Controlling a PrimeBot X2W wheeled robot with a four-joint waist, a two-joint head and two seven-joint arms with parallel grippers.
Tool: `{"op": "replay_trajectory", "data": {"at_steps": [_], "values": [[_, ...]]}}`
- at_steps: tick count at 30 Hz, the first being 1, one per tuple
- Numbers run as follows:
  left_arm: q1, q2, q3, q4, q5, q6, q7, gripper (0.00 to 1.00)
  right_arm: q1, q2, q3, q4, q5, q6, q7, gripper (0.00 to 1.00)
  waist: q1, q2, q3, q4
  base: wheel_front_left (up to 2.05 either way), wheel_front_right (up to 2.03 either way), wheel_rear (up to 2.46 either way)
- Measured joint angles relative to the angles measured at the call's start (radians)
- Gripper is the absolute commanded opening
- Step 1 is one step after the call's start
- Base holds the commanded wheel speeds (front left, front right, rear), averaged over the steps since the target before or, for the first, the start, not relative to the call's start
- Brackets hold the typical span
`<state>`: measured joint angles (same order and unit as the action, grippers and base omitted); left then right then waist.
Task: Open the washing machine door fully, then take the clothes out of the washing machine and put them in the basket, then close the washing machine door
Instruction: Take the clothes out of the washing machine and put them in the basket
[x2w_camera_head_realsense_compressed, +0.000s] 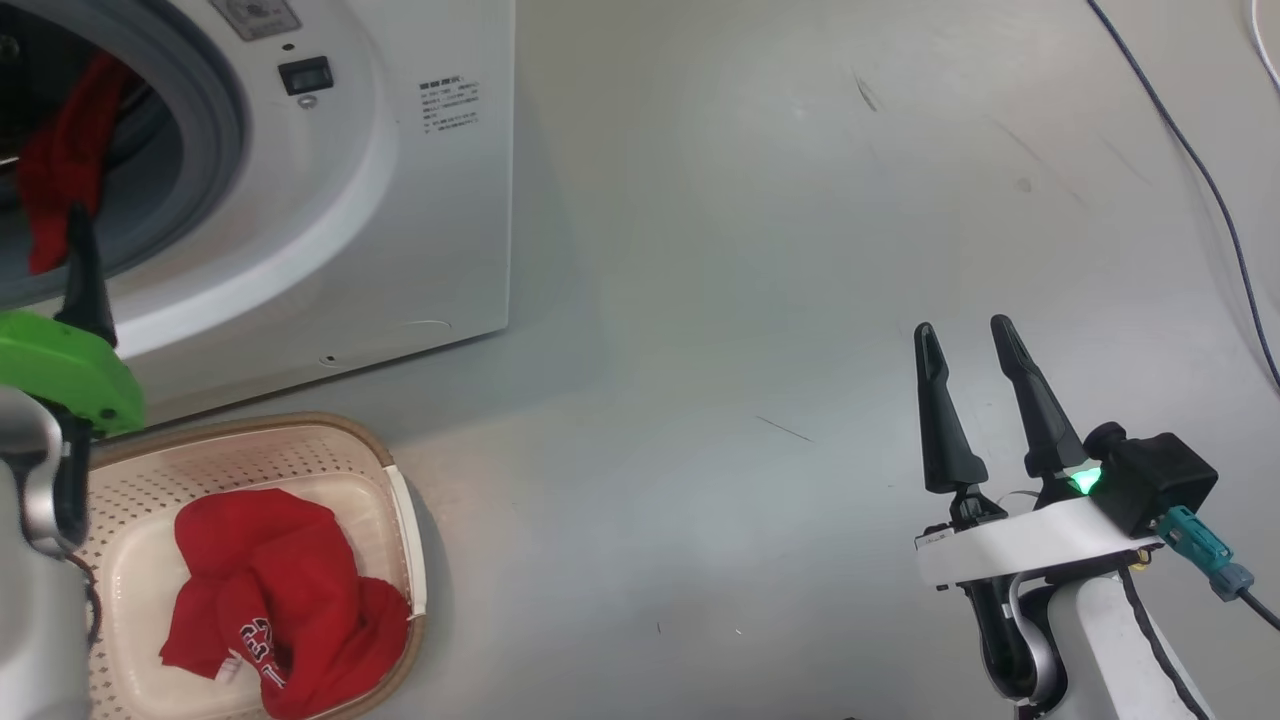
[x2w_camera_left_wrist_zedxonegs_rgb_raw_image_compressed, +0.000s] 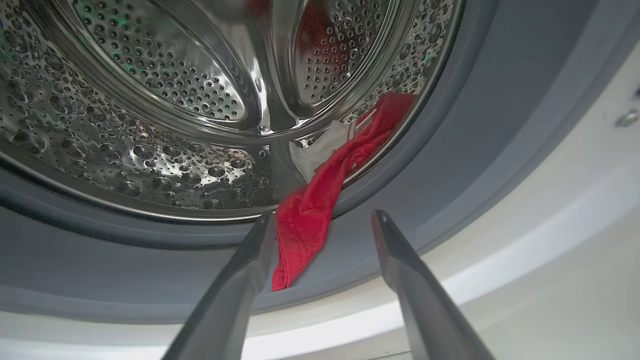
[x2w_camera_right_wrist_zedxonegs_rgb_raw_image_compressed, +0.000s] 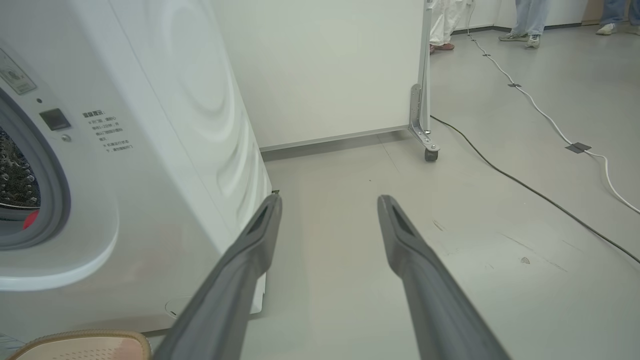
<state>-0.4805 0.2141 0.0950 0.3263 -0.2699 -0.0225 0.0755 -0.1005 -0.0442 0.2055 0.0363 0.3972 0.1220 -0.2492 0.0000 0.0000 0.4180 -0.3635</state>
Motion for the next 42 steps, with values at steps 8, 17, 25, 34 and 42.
{"op": "replay_trajectory", "data": {"at_steps": [8, 17, 25, 34, 42], "values": [[-0.107, 0.076, -0.001, 0.073, 0.042, 0.010, 0.109, 1.00, -0.028, 0.003, 0.007, -0.003, 0.021, 0.000, 0.000, 1.00, 0.0000, 0.0000, 0.069, -0.049, 0.00, 0.00, 0.00], [-0.191, 0.115, 0.037, 0.167, 0.044, 0.054, 0.180, 1.00, -0.060, 0.004, 0.016, -0.007, 0.053, 0.000, 0.000, 1.00, 0.0000, 0.0000, 0.124, -0.095, 0.00, 0.00, 0.00], [-0.275, 0.123, 0.056, 0.230, 0.041, 0.076, 0.220, 1.00, -0.064, 0.004, 0.030, -0.007, 0.063, 0.000, 0.000, 1.00, 0.0000, 0.0000, 0.160, -0.116, 0.00, 0.00, 0.00], [-0.327, 0.137, 0.048, 0.279, 0.041, 0.079, 0.232, 1.00, -0.083, 0.005, 0.038, -0.007, 0.072, 0.000, 0.000, 1.00, 0.0000, 0.0000, 0.178, -0.122, 0.00, 0.00, 0.00], [-0.346, 0.145, 0.026, 0.301, 0.041, 0.055, 0.230, 0.00, -0.098, 0.005, 0.040, -0.005, 0.072, 0.000, 0.000, 1.00, 0.0000, 0.0000, 0.186, -0.123, 0.00, 0.00, 0.00]]}}
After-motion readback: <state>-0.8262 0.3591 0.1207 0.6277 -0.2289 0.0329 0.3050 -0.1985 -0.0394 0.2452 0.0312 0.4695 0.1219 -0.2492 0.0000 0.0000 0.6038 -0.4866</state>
